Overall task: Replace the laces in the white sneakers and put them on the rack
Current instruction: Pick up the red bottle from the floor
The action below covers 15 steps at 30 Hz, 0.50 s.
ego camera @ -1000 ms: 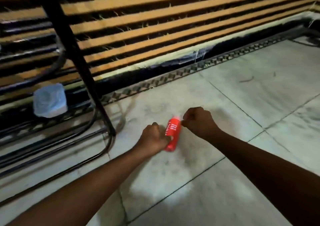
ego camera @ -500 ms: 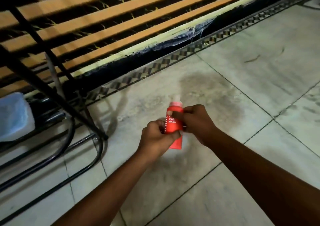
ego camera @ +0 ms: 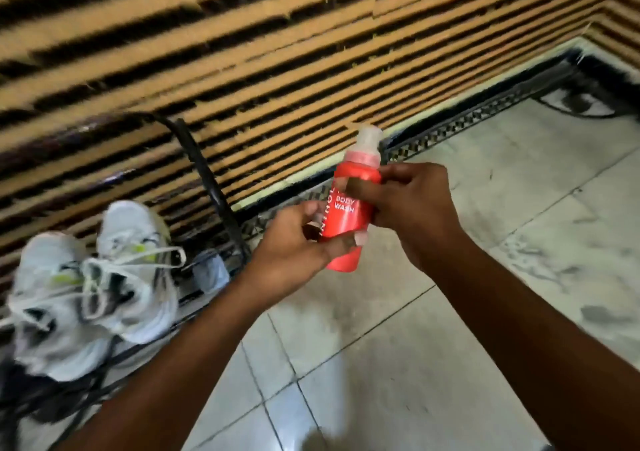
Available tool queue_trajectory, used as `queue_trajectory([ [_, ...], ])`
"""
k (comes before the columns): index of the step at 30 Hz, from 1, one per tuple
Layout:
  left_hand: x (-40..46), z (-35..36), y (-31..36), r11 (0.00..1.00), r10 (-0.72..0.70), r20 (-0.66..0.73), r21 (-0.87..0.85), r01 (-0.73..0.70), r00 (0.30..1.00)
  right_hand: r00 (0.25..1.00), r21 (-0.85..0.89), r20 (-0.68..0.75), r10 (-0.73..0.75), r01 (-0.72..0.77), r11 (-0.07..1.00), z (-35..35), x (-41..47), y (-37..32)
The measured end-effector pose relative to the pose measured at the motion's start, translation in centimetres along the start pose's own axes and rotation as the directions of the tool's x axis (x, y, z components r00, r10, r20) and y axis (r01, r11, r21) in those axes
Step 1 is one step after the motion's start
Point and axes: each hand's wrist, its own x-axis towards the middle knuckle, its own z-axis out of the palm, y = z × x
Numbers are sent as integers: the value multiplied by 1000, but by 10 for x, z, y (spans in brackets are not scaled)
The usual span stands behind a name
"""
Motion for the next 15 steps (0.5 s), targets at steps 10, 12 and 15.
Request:
queue_trajectory([
  [10,-113,-132,307,995,88,-169,-32,-95,982,966,42,84,-246,243,969,52,-85,-341],
  [12,-145,-150,351,996,63,-218,-44,-74,974,956,8,121,-268,269,963,64,-108,-388],
  [15,-187,-167,389,993,47,-285,-86,-75,957,939,-32,168,-301,310,950,81,-138,-438],
])
